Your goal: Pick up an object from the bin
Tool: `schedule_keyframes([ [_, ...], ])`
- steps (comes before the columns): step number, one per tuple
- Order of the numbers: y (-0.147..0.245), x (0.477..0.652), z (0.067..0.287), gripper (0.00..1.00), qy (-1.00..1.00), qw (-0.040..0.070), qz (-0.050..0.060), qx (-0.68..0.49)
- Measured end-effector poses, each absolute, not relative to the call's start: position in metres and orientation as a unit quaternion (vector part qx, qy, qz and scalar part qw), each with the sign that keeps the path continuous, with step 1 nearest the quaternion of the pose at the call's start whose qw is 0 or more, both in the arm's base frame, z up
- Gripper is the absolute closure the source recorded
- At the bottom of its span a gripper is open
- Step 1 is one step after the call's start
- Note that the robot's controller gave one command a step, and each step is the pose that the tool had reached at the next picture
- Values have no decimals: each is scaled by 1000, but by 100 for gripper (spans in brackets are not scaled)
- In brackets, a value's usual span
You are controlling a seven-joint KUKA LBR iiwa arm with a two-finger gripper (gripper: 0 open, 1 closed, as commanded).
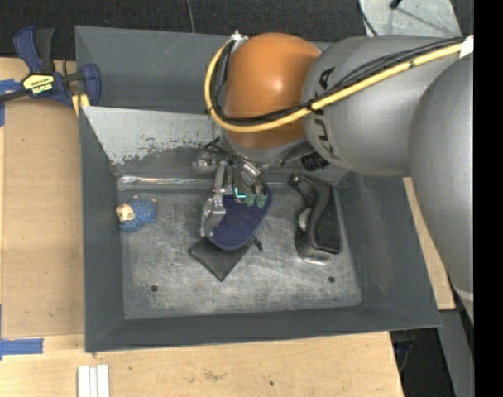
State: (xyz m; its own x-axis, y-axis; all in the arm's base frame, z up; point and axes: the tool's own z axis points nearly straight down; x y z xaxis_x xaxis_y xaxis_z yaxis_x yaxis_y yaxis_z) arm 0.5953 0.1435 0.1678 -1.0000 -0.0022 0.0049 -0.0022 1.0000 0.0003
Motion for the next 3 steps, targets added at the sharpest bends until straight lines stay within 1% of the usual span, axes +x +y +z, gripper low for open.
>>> schedule_keyframes([
  [1, 66, 578, 79, 0, -999, -5, -4, 51],
  [2, 68, 579, 83, 100, -999, -6, -3, 54],
  [3, 65, 579, 233, 100, -999, -6, 0, 40],
])
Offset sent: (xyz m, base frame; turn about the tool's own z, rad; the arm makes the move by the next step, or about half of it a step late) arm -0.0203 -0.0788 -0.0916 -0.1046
